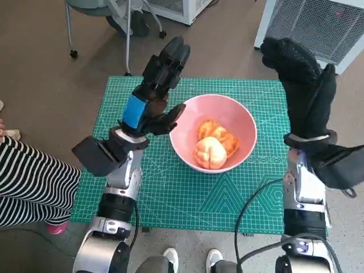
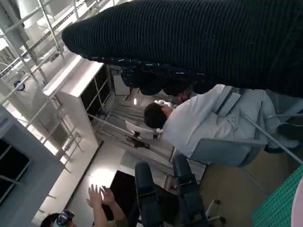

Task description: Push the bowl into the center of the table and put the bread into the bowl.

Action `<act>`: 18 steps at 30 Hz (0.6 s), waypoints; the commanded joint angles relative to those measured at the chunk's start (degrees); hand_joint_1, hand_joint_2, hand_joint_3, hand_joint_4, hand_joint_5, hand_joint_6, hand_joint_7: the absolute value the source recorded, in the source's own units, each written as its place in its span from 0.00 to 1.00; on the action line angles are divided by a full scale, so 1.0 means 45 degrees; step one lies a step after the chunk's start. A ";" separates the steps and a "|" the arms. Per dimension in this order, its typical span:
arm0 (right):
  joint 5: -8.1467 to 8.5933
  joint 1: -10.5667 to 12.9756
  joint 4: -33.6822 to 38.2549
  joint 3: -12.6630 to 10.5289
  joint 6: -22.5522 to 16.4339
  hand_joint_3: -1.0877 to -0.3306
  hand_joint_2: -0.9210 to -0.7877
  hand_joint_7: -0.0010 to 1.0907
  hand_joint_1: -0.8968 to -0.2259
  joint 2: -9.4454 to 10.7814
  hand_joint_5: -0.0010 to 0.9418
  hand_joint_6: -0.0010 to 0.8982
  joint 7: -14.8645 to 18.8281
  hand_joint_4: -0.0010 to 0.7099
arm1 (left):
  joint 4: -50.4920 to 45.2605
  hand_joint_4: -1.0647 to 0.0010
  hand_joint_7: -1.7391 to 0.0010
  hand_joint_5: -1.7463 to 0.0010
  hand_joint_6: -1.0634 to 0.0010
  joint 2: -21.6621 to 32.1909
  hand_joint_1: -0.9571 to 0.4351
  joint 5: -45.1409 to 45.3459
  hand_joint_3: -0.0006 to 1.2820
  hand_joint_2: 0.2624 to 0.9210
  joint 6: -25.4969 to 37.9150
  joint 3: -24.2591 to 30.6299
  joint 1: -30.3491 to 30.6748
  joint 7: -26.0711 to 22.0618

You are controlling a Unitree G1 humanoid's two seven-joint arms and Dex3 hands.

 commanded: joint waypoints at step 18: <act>0.0066 0.0115 0.0824 0.0030 -0.0207 0.53 0.00 0.36 0.30 0.0154 0.01 0.13 0.0273 0.26 | 0.0764 0.95 0.83 0.99 1.00 0.0192 0.18 -0.0012 0.31 1.00 -0.0785 0.0353 -0.0133 -0.0202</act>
